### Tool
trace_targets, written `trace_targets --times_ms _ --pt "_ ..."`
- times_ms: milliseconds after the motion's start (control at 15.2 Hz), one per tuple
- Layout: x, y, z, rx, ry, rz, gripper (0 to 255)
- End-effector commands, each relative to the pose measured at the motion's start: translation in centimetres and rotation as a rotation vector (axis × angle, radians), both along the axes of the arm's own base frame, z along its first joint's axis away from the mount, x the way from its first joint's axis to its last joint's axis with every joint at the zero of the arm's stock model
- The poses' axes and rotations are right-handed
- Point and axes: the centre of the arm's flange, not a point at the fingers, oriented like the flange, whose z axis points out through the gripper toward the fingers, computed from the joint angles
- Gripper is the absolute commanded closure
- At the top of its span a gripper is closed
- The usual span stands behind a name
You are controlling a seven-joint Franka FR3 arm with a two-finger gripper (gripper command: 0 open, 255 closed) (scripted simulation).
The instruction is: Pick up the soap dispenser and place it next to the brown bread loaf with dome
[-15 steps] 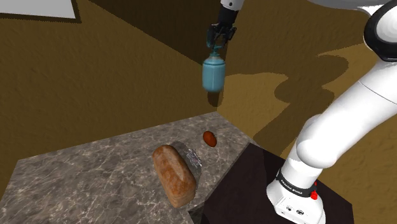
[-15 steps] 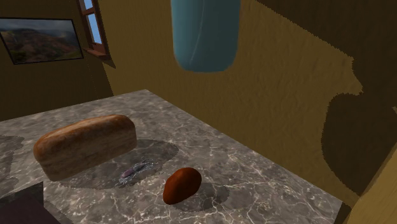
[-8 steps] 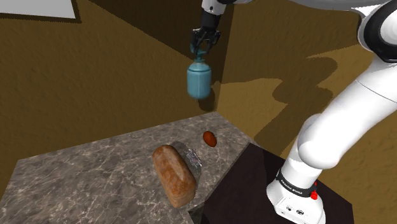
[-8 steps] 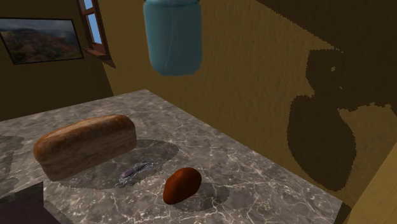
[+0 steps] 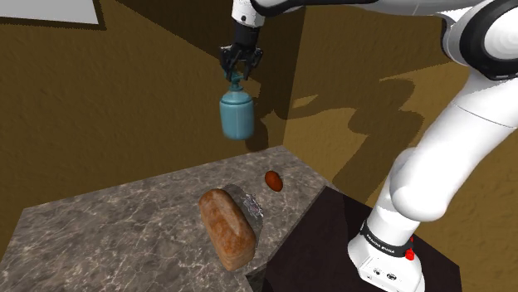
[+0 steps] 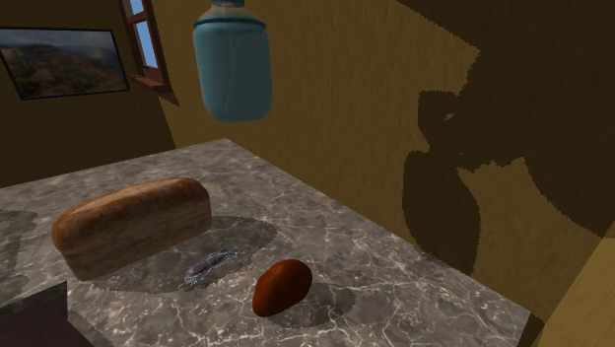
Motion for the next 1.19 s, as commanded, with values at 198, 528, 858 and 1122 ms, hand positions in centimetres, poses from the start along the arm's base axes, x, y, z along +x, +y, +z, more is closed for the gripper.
trace_targets --times_ms 198,528,858,1122 --pt "2.0 6.1 -1.8 0.001 -0.002 -0.001 255" --pt "3.9 12.2 -3.5 0.001 -0.002 -0.001 255" --pt "5.7 18.3 -5.2 0.001 -0.002 -0.001 255" --pt "7.2 23.2 -6.6 0.001 -0.002 -0.001 255"
